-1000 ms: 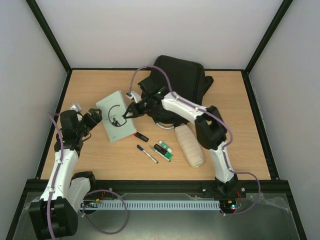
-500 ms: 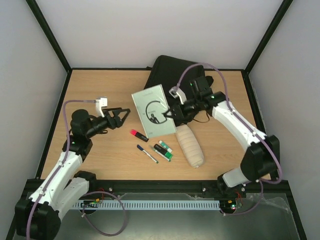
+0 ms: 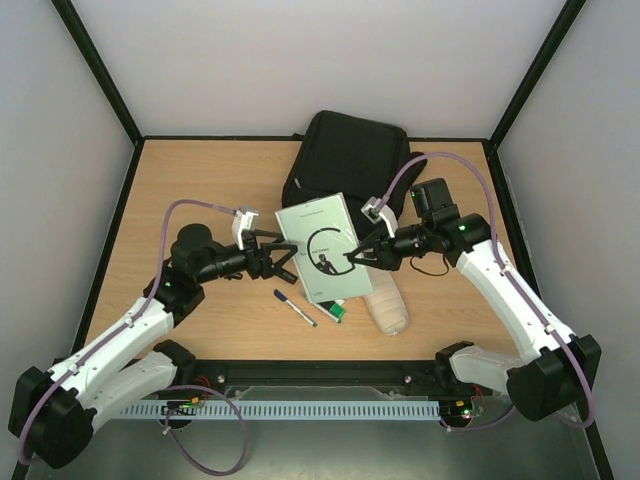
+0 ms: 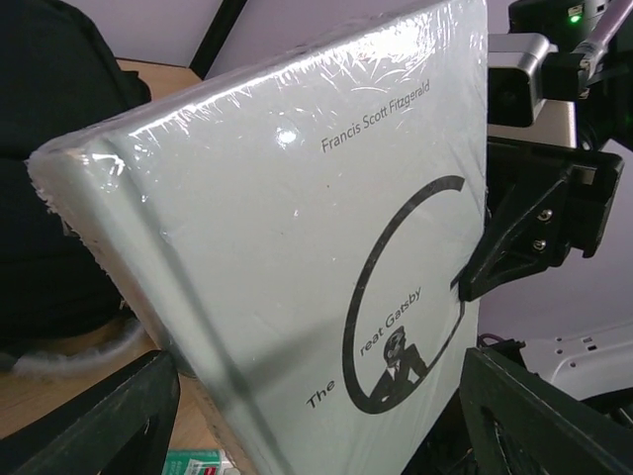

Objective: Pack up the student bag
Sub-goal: Pick up the book from the center of the board.

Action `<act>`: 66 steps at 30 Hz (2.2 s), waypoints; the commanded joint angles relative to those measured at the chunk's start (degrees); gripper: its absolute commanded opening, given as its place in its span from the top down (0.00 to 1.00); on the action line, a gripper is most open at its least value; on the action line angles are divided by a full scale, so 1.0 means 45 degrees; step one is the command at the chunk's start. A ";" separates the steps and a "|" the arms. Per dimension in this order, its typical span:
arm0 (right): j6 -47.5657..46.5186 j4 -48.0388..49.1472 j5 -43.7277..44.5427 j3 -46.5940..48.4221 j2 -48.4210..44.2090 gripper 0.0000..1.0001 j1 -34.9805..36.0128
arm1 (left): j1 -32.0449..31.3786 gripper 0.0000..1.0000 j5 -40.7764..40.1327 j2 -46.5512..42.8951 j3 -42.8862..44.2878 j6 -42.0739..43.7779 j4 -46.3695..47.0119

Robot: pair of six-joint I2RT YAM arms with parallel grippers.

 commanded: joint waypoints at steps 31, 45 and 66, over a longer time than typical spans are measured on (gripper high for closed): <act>-0.0110 0.0727 -0.4521 -0.0005 -0.0870 0.99 -0.0819 | -0.0095 0.07 -0.6447 -0.3096 0.1185 0.1294 -0.3094; -0.0192 0.0865 -0.5253 -0.0118 -0.0736 0.99 -0.0871 | -0.0084 0.12 0.1120 -0.1883 -0.0859 -0.1051 0.2759; 0.0655 0.1869 -0.4516 -0.0947 -0.0630 0.74 -0.0883 | -0.1514 0.97 0.0910 0.0699 -0.0351 -0.3179 0.5838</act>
